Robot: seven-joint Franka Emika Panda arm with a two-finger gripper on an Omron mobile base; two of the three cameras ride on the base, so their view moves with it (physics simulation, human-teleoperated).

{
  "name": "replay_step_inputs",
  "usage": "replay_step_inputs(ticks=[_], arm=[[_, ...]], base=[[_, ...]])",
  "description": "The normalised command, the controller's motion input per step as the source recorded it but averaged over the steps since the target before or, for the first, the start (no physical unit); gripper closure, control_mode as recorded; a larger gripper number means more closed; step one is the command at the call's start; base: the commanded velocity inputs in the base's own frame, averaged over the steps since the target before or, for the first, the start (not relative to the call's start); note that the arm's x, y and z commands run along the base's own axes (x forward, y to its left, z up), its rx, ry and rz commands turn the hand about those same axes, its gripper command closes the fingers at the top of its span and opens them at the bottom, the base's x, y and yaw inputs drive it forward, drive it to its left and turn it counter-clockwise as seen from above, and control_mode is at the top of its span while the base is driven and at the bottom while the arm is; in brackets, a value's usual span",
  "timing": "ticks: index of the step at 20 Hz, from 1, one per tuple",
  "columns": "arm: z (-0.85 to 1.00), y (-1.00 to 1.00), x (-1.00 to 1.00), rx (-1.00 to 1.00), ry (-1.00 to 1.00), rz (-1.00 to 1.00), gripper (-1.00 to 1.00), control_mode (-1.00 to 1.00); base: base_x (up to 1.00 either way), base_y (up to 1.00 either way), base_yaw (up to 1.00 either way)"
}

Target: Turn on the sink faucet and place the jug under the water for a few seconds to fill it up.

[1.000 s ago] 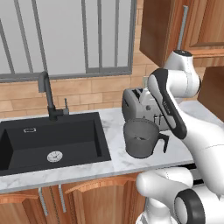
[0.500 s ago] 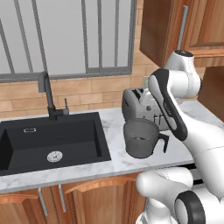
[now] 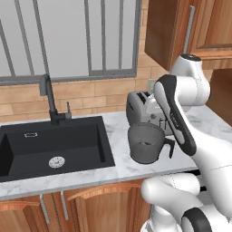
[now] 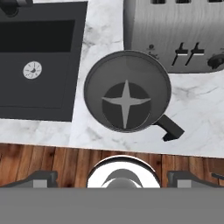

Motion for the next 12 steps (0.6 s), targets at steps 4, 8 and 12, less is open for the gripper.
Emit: replay_step_inputs(ticks=[4,8,12], arm=[[-0.01,0.29,-0.09,0.00,0.00,0.00,-1.00,-1.00],[0.00,0.14,-0.01,0.00,0.00,0.00,-1.00,-1.00],[0.00,0.00,0.00,0.00,0.00,0.00,-1.00,-1.00]], base=[[0.00,0.00,0.00],[0.00,0.00,0.00],[0.00,0.00,0.00]])
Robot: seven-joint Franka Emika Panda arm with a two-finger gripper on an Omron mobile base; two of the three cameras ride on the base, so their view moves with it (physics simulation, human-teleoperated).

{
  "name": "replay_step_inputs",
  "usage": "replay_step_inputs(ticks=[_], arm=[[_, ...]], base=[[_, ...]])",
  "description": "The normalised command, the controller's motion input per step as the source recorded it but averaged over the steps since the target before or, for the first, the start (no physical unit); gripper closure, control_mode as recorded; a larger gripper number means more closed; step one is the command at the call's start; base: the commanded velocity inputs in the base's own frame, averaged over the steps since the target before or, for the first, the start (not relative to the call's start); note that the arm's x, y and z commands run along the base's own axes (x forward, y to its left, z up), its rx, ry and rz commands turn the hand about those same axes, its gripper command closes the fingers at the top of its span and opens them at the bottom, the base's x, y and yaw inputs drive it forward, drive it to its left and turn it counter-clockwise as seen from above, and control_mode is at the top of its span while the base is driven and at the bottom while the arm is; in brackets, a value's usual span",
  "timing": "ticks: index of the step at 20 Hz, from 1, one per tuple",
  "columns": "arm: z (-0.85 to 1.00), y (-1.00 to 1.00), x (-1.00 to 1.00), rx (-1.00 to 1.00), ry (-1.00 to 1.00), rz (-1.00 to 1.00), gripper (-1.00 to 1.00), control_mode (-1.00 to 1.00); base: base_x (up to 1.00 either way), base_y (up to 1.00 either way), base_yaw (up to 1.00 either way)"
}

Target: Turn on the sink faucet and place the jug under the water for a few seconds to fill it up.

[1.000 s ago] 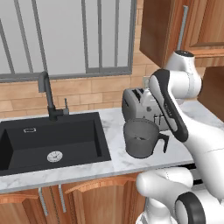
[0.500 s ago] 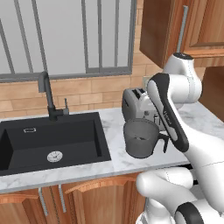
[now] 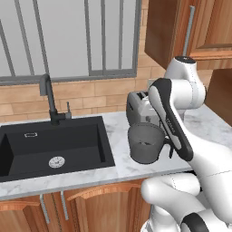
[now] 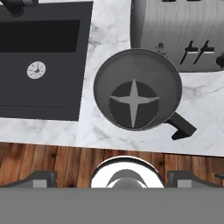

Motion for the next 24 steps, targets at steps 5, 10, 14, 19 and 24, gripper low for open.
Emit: replay_step_inputs(ticks=[5,10,14,19,24], arm=[[0.00,0.00,0.00,0.00,0.00,0.00,-1.00,-1.00],[0.00,0.00,0.00,0.00,0.00,0.00,-1.00,-1.00],[0.00,0.00,0.00,0.00,0.00,0.00,-1.00,-1.00],[0.00,0.00,0.00,0.00,0.00,0.00,-1.00,-1.00],[0.00,0.00,0.00,0.00,0.00,0.00,-1.00,-1.00]], base=[[0.00,0.00,0.00],[0.00,0.00,0.00],[0.00,0.00,0.00],[0.00,0.00,0.00],[0.00,0.00,0.00]])
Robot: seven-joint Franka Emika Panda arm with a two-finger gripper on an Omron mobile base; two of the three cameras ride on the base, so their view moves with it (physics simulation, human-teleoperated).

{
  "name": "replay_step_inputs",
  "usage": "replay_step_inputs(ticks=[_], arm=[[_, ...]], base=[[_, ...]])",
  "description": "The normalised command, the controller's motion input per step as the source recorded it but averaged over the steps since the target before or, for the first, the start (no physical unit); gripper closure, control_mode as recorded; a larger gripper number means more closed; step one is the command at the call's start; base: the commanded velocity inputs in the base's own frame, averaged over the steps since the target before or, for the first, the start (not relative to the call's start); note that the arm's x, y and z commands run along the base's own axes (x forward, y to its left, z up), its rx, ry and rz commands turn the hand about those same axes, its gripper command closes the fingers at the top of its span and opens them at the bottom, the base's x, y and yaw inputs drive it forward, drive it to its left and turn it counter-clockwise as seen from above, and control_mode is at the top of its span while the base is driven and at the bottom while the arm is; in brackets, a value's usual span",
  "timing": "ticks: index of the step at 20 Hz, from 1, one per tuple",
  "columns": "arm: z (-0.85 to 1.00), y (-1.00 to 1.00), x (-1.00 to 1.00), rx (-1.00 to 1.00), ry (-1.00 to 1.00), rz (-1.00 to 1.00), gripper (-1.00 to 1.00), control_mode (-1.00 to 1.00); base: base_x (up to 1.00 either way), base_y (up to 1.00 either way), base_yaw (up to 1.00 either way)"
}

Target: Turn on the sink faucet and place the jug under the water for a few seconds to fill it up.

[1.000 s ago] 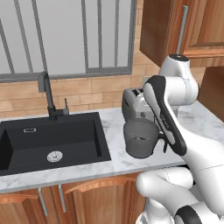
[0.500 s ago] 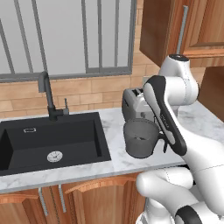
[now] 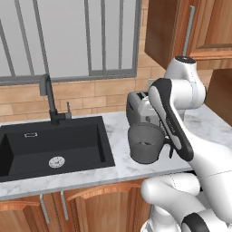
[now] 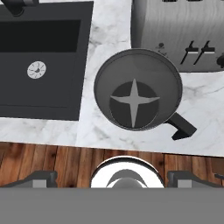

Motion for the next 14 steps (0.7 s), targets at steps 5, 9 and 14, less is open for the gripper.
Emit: replay_step_inputs(ticks=[5,9,14], arm=[[0.00,0.02,0.00,0.00,0.00,0.00,-1.00,-1.00],[0.00,0.04,0.00,0.00,0.00,0.00,-1.00,1.00],[0.00,0.00,0.00,0.00,0.00,0.00,-1.00,1.00]], base=[[0.00,0.00,0.00],[-0.01,0.25,0.00],[0.00,0.48,0.00]])
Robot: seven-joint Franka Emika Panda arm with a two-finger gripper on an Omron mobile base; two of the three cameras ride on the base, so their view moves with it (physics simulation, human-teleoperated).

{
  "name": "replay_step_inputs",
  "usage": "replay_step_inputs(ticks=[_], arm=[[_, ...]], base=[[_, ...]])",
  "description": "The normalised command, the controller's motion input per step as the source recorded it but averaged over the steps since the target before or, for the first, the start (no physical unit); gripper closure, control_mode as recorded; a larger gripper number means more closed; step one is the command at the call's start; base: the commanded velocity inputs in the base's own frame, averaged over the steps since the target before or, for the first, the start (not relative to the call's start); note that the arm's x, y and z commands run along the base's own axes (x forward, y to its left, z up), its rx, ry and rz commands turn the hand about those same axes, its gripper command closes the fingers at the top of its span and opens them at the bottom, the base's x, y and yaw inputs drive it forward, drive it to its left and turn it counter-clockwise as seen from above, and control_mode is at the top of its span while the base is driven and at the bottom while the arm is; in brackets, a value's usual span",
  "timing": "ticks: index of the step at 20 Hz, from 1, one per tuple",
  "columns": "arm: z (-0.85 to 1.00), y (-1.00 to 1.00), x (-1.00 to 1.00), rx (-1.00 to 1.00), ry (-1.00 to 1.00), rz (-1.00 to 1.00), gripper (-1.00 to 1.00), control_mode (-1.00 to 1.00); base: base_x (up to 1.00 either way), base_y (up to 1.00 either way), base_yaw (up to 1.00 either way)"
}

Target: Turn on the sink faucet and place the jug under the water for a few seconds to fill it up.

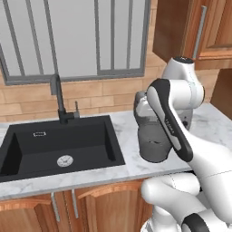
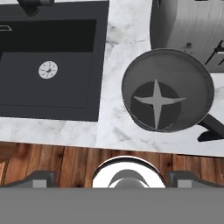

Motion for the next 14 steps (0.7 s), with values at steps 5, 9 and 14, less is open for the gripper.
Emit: replay_step_inputs(ticks=[5,9,14], arm=[[0.00,0.00,0.00,0.00,0.00,0.00,-1.00,1.00],[0.00,0.00,0.00,0.00,0.00,0.00,-1.00,1.00],[0.00,0.00,0.00,0.00,0.00,0.00,-1.00,1.00]], base=[[0.00,0.50,0.00],[0.00,0.46,0.00],[0.00,0.38,0.00]])
